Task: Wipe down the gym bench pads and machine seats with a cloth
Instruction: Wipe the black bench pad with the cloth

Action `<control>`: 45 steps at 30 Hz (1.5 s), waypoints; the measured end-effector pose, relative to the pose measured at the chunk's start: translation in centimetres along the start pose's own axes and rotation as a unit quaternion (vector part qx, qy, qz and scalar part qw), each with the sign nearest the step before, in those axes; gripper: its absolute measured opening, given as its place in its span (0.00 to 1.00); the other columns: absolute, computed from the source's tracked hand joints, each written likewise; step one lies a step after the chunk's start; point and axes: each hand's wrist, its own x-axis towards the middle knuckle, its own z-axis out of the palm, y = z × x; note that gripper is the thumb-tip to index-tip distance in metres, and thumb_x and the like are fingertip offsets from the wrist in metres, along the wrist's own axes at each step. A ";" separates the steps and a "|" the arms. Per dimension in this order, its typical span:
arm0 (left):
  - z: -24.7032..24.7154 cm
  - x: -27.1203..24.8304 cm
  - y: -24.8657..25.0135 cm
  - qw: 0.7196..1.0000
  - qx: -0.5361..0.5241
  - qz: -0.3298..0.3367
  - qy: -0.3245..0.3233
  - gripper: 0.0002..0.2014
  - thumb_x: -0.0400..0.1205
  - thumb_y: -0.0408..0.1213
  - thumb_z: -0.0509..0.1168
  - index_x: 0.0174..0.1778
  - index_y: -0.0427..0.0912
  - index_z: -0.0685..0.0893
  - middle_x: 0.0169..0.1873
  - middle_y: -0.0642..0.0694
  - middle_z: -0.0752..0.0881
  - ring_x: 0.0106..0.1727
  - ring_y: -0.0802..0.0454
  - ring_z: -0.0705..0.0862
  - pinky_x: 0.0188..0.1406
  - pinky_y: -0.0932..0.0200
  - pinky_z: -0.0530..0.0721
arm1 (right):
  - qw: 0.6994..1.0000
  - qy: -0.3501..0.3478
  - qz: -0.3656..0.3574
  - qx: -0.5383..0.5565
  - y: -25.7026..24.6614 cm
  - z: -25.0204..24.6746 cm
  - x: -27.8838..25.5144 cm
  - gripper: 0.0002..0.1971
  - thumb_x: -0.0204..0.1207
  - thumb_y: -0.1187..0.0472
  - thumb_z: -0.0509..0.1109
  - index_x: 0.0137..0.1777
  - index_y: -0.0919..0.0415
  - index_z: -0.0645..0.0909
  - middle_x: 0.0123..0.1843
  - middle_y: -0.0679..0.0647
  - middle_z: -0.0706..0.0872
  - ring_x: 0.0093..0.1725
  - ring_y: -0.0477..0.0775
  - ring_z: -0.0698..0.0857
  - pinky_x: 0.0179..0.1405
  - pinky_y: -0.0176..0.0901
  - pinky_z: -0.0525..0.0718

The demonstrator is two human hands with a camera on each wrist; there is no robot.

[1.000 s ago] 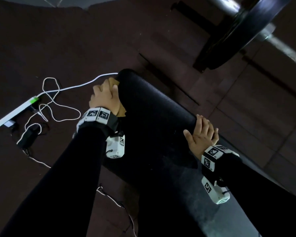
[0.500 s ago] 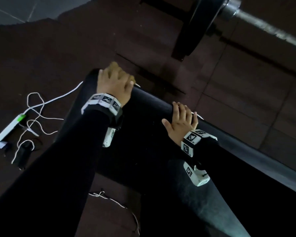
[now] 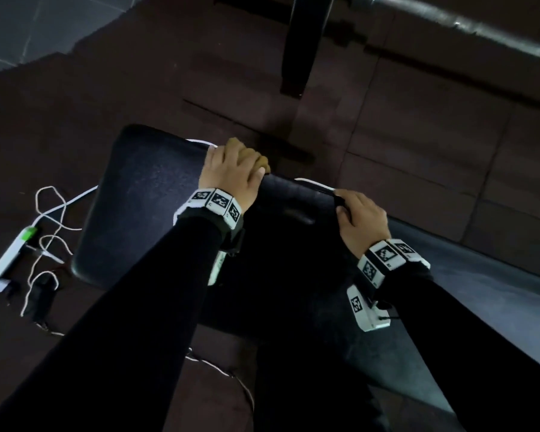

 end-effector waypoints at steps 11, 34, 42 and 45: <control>2.1 -3.0 12.3 0.992 -0.113 0.063 -0.010 0.28 0.83 0.52 0.55 0.80 0.50 0.63 0.78 0.49 0.67 0.80 0.41 0.60 0.81 0.46 0.42 | 0.986 0.013 0.042 0.162 3.1 -1.6 -0.9 0.19 0.78 0.74 0.57 0.65 0.64 0.80 0.64 0.57 0.84 0.66 0.55 0.79 0.62 0.25 0.66; 4.0 -12.5 7.3 0.987 -0.110 -0.103 -0.058 0.27 0.88 0.46 0.42 0.84 0.48 0.44 0.84 0.54 0.41 0.84 0.53 0.42 0.81 0.44 0.46 | 0.981 -0.153 -0.053 -0.108 0.9 -0.9 1.2 0.33 0.78 0.60 0.64 0.81 0.52 0.57 0.76 0.63 0.64 0.67 0.71 0.73 0.67 0.52 0.71; -2.4 -13.8 8.4 0.949 -0.257 -0.161 -0.084 0.27 0.86 0.51 0.51 0.81 0.49 0.59 0.78 0.51 0.67 0.76 0.50 0.70 0.68 0.46 0.73 | 0.989 -0.139 0.021 -0.033 1.1 -8.0 -3.4 0.26 0.73 0.65 0.66 0.72 0.50 0.74 0.66 0.56 0.82 0.64 0.60 0.80 0.64 0.45 0.77; -5.8 -15.6 9.1 0.931 -0.321 -0.159 -0.065 0.25 0.84 0.50 0.57 0.78 0.51 0.65 0.72 0.53 0.74 0.69 0.54 0.77 0.64 0.50 0.77 | 0.991 -0.133 0.014 0.007 -0.4 -11.1 -6.1 0.23 0.71 0.60 0.71 0.67 0.45 0.78 0.59 0.49 0.86 0.60 0.53 0.83 0.57 0.36 0.76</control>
